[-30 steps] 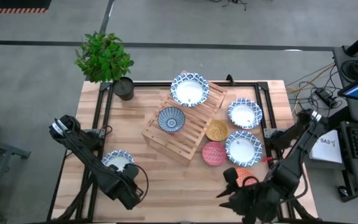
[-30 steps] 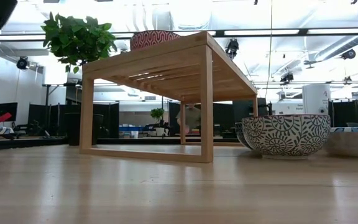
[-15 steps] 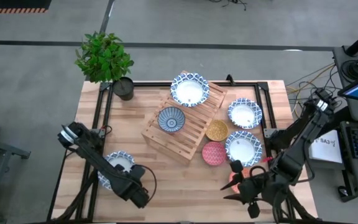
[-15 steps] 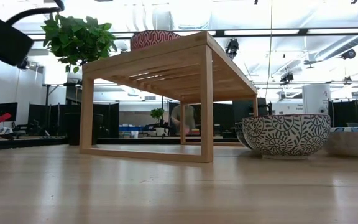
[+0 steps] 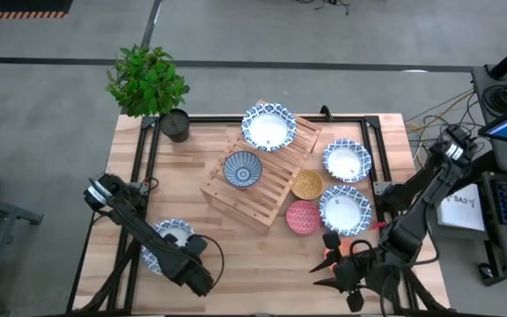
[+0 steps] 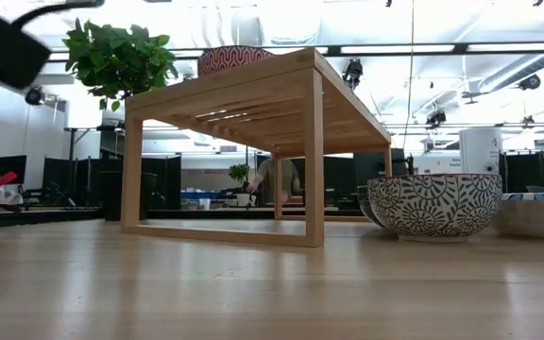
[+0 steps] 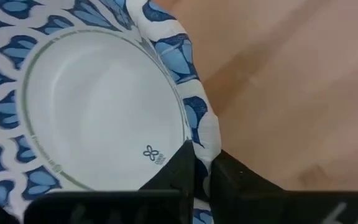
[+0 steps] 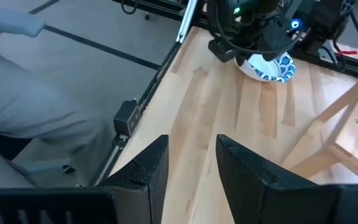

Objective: Place and stack bowls onto a shelf
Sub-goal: Stack the white patterned bowl on top of the white patterned bowl on the shelf

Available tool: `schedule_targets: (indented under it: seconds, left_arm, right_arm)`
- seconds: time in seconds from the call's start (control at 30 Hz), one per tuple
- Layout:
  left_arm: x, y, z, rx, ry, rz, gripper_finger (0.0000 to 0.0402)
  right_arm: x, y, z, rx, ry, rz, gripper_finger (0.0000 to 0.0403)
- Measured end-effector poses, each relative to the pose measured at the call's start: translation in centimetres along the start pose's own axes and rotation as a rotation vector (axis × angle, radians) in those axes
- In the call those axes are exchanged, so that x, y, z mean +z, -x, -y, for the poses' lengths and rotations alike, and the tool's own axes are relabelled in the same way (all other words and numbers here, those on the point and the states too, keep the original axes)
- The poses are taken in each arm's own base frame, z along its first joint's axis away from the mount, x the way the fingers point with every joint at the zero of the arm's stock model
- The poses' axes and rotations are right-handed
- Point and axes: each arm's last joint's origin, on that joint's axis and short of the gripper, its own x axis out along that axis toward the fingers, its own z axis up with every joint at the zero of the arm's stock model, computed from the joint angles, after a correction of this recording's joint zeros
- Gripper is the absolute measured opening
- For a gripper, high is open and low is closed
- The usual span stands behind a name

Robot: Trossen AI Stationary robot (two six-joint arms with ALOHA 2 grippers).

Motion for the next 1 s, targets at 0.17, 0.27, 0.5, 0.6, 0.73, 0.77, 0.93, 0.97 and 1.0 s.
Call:
schedule_targets:
  seconds: [0.17, 0.27, 0.5, 0.6, 0.73, 0.77, 0.93, 0.97, 1.0]
  left_arm:
    - [-0.4, 2.8, 1.0, -0.064, -0.08, -0.019, 0.0001]
    - [-0.8, 5.1, 1.8, -0.137, -0.213, -0.008, 0.0]
    - [-1.9, 11.7, 2.7, -0.311, -0.534, 0.133, 0.0]
    - [-1.6, 14.6, 2.3, -0.344, -0.564, 0.221, 0.0]
    - [-0.9, 18.5, 1.7, -0.396, -0.658, 0.401, 0.0]
    - [-0.6, 19.4, 1.5, -0.402, -0.683, 0.449, 0.0]
    - [2.1, 23.5, 0.3, -0.385, -0.745, 0.719, 0.0]
    - [2.8, 24.2, 0.0, -0.373, -0.751, 0.761, 0.0]
    - [3.6, 24.8, -0.4, -0.36, -0.759, 0.797, 0.0]
  right_arm:
    - [-0.4, -0.6, -0.6, 0.007, 0.02, -0.01, 0.0121]
    - [-0.4, -0.7, -0.9, 0.013, 0.021, -0.005, 0.0121]
    - [-0.6, -0.5, -1.8, 0.038, 0.052, -0.005, 0.0121]
    - [-0.6, -0.3, -2.0, 0.046, 0.072, 0.0, 0.0121]
    - [-0.6, -0.2, -2.1, 0.05, 0.128, 0.009, 0.0121]
    - [-0.6, -0.2, -2.1, 0.05, 0.145, 0.01, 0.0122]
    - [-0.9, -0.5, -2.2, 0.056, 0.249, 0.056, 0.0121]
    - [-1.2, -0.5, -2.2, 0.057, 0.27, 0.071, 0.012]
    - [-1.3, -0.5, -2.1, 0.058, 0.283, 0.085, 0.0118]
